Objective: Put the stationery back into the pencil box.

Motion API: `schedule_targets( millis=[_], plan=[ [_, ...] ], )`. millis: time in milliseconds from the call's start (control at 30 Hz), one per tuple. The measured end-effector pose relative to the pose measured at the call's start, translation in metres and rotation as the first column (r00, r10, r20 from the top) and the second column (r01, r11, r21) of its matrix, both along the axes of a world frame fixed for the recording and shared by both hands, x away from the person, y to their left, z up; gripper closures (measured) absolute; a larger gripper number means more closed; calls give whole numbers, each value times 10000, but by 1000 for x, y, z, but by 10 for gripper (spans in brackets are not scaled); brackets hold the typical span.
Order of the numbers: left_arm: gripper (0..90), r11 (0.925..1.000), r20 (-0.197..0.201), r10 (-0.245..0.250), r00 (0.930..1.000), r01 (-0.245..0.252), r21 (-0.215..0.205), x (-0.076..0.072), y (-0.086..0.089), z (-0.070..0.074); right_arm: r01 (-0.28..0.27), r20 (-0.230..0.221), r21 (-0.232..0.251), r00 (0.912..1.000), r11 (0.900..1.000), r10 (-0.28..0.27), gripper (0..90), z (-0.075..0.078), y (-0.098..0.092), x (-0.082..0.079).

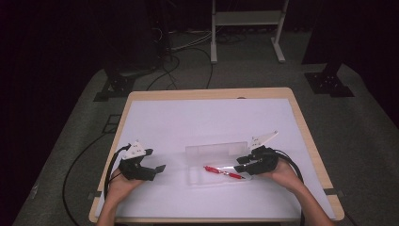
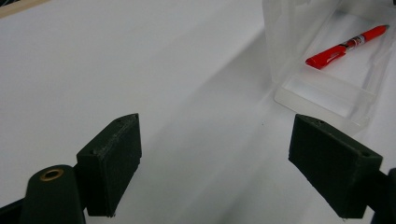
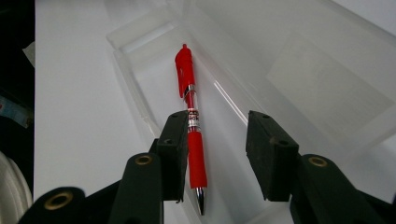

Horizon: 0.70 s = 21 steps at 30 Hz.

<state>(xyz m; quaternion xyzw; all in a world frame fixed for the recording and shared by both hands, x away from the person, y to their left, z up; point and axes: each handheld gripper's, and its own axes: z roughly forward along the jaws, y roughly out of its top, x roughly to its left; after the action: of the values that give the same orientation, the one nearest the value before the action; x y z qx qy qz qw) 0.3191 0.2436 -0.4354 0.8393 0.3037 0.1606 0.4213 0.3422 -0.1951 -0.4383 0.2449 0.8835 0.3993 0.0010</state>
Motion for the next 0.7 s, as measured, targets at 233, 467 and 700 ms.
schedule_targets(
  millis=[233, 467, 700],
  plan=[
    [165, 10000, -9, -30, 10000, 30, 13, 0, 0, 0, 171, 83, -34, 9998, 9998, -170, 545, 4, -7, 0],
    [165, 10000, -6, -15, 10000, 15, 5, 0, -1, 0, 360, 144, -32, 9992, 9993, -360, 509, 5, -13, 0],
    [165, 10000, -35, -35, 10000, 35, -9, 0, -1, -1, 560, 99, -55, 9984, 9984, -560, 472, 6, -18, 0]
  ],
)
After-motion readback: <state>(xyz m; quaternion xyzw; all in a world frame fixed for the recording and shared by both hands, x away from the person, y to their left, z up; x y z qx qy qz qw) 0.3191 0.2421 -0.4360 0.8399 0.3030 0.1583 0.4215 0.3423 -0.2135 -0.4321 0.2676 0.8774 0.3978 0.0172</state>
